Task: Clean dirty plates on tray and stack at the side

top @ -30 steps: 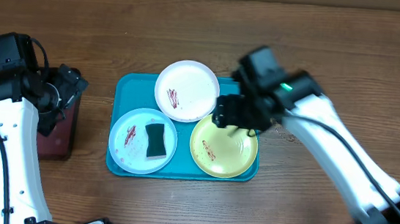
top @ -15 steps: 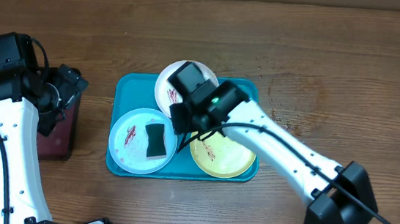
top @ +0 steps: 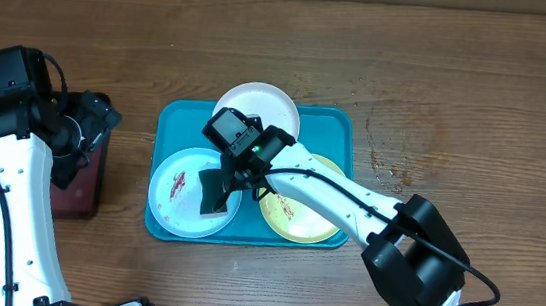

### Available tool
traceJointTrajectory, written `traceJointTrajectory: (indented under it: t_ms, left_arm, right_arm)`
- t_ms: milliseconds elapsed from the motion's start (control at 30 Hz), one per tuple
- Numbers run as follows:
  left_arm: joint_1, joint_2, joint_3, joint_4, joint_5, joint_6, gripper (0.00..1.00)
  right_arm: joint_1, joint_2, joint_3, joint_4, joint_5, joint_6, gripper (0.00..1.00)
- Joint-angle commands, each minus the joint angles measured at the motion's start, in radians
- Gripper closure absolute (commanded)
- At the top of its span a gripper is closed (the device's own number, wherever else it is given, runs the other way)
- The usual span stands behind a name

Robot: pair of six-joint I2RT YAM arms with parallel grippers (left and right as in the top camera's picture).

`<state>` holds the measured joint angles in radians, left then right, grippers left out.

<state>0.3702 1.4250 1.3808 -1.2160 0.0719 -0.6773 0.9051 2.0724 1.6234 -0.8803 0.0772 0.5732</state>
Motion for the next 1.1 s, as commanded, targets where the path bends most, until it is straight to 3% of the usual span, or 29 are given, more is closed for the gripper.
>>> traceJointTrajectory:
  t_ms: [0, 467, 533, 600, 733, 867, 1000, 1067]
  left_arm:
    - [0.002, 0.006, -0.005, -0.004, 0.006, 0.04, 0.0]
    - [-0.056, 0.01, -0.006, -0.014, 0.06, 0.149, 0.0]
    - [-0.078, 0.014, -0.01, -0.016, 0.061, 0.164, 0.1]
    - [-0.104, 0.022, -0.026, -0.021, 0.07, 0.19, 0.12]
    - [-0.151, 0.056, -0.101, -0.012, 0.142, 0.251, 0.11]
    - [-0.157, 0.118, -0.179, 0.031, 0.205, 0.297, 0.14]
    - [-0.158, 0.194, -0.219, 0.099, 0.401, 0.496, 0.16]
    - [-0.166, 0.231, -0.22, 0.11, 0.433, 0.529, 0.16]
  right_arm:
    - [0.003, 0.026, 0.016, 0.016, 0.018, 0.011, 0.69]
    - [0.003, 0.098, 0.015, 0.027, -0.034, 0.029, 0.71]
    - [0.003, 0.098, 0.015, 0.034, -0.034, 0.03, 0.73]
    - [0.003, 0.098, 0.015, 0.035, -0.034, 0.03, 0.76]
    - [0.003, 0.099, 0.015, 0.038, -0.034, 0.03, 0.87]
    - [0.003, 0.099, 0.015, 0.038, -0.034, 0.029, 0.9]
    - [0.003, 0.099, 0.015, 0.038, -0.034, 0.029, 0.91]
    - [0.003, 0.099, 0.015, 0.038, -0.034, 0.029, 0.91]
